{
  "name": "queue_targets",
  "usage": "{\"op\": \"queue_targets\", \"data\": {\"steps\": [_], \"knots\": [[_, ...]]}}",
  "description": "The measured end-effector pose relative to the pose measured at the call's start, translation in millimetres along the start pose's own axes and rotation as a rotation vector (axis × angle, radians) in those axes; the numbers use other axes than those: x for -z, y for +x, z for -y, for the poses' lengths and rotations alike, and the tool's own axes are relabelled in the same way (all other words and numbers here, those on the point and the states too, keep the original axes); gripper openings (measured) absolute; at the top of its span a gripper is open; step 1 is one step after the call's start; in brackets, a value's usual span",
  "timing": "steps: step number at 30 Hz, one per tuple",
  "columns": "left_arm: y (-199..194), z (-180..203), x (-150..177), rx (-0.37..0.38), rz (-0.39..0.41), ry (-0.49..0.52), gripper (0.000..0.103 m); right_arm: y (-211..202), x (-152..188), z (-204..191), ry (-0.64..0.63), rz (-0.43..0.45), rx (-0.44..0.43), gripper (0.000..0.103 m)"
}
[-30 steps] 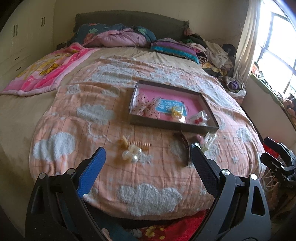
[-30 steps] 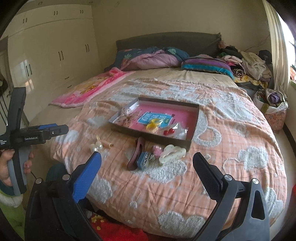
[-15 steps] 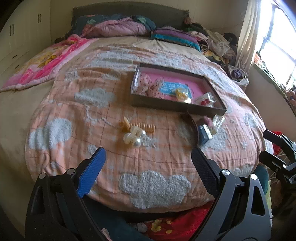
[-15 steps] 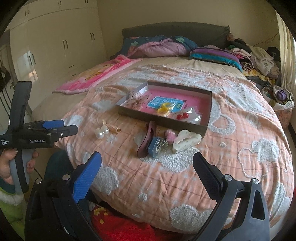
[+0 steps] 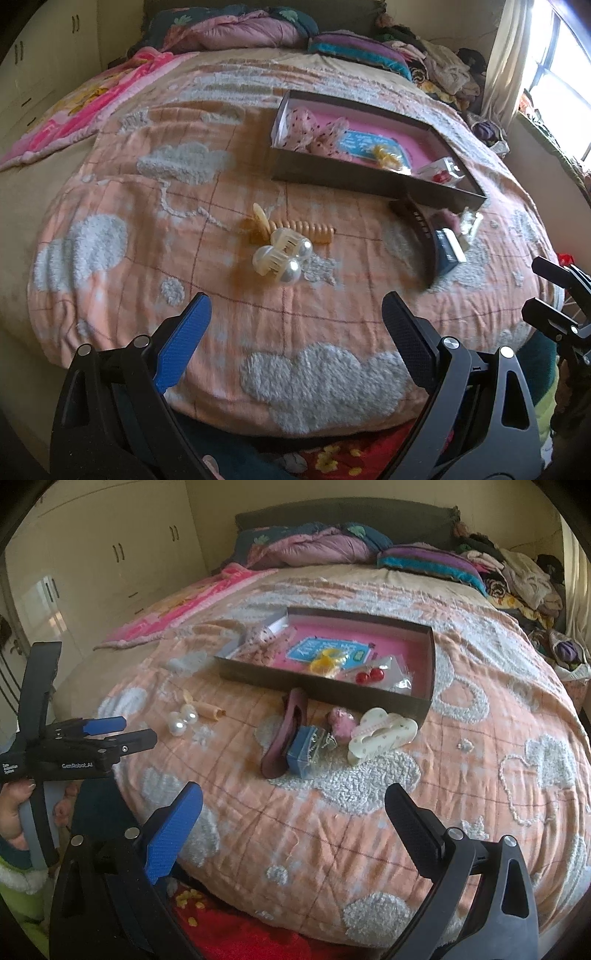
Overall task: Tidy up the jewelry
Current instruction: 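Grasp the white pearl earrings with the left tool while the right tool grasps the blue earring box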
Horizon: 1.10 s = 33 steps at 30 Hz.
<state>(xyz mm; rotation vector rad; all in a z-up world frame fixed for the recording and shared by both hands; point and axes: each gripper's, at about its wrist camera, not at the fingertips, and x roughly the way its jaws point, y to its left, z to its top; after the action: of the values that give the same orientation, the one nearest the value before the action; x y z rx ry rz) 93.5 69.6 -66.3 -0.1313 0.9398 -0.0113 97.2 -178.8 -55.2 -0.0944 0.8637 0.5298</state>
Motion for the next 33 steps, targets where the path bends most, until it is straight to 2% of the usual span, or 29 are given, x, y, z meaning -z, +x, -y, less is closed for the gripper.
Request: {"op": "queue_targets", "data": {"steps": [2,5,11,15,17,21,22,24,30,33], "knots": [[7,-2,-2,-0.012,-0.002,0.002,0.086,9,-1,3,0.001,-0.013,0.011,0.096],[16,-6,-6,-0.015,0.002,0.006,0.086,26,-4,6,0.009,-0.042,0.015,0.084],[32,-15,-11,-0.012,-0.009,-0.006,0.086,60,-7,10,0.045,-0.105,0.009,0.068],[41,-19,-12,-0.006,-0.024,-0.017,0.086,79,-10,11,0.055,-0.132,0.008,0.063],[43,-20,-13,-0.001,-0.028,-0.02,0.086,87,-11,9,0.053,-0.145,0.004,0.052],[49,-21,-16,0.013,-0.037,-0.026,0.086,96,-14,7,0.059,-0.146,-0.004,0.04],[50,-22,-16,0.016,-0.039,-0.027,0.086,96,-15,6,0.061,-0.139,-0.007,0.033],[53,-22,-17,0.018,-0.041,-0.026,0.086,98,-18,5,0.059,-0.133,-0.004,0.031],[62,-22,-20,0.024,-0.047,-0.021,0.07,92,-22,-6,0.031,-0.113,-0.041,0.029],[64,-21,-20,0.029,-0.055,-0.014,0.054,87,-24,-15,0.011,-0.106,-0.066,0.028]]}}
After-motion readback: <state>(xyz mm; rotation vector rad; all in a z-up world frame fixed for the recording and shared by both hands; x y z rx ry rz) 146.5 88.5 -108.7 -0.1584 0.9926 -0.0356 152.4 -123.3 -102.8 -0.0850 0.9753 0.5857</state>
